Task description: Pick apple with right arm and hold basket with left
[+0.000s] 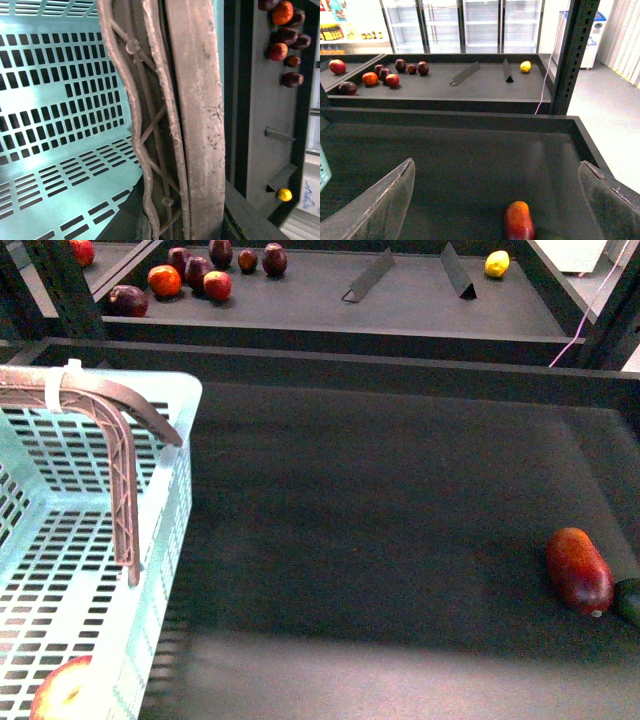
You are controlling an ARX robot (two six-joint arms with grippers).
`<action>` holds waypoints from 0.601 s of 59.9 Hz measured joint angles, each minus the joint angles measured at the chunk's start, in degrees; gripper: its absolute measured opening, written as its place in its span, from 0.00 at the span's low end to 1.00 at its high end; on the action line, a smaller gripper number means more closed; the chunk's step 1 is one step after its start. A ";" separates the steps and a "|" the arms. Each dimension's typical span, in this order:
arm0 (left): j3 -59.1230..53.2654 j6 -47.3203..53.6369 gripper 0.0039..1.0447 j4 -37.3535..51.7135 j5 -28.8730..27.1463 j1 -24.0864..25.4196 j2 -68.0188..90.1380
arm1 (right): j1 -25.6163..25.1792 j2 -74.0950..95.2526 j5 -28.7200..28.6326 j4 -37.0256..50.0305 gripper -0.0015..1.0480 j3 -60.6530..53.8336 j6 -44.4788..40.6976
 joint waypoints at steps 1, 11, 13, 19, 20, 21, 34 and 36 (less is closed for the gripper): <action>0.00 -0.04 0.18 0.00 0.00 0.04 0.39 | 0.00 0.00 0.00 0.00 0.92 0.00 -0.02; 0.00 -1.33 0.18 -0.50 1.29 -0.15 2.73 | 0.00 -0.02 -0.02 0.00 0.92 0.00 0.00; 0.00 -2.12 0.18 -1.42 1.51 -0.26 3.08 | 0.00 -0.02 -0.02 0.00 0.92 0.00 0.00; -0.44 -2.43 0.18 -1.95 1.90 -0.44 3.37 | 0.00 -0.02 -0.02 0.00 0.92 0.00 0.00; -0.52 -2.43 0.18 -1.92 1.92 -0.46 3.37 | 0.00 -0.02 0.00 0.00 0.92 0.00 0.00; -0.70 -2.43 0.18 -1.92 1.97 -0.46 3.37 | 0.00 -0.02 -0.02 0.00 0.92 0.00 0.00; -2.27 -2.73 0.37 -2.38 1.92 -0.96 2.69 | 0.00 -0.02 -0.02 0.00 0.92 0.00 0.00; -2.29 -2.71 0.44 -2.71 1.95 -0.96 1.95 | 0.00 -0.02 -0.02 0.00 0.92 0.00 0.00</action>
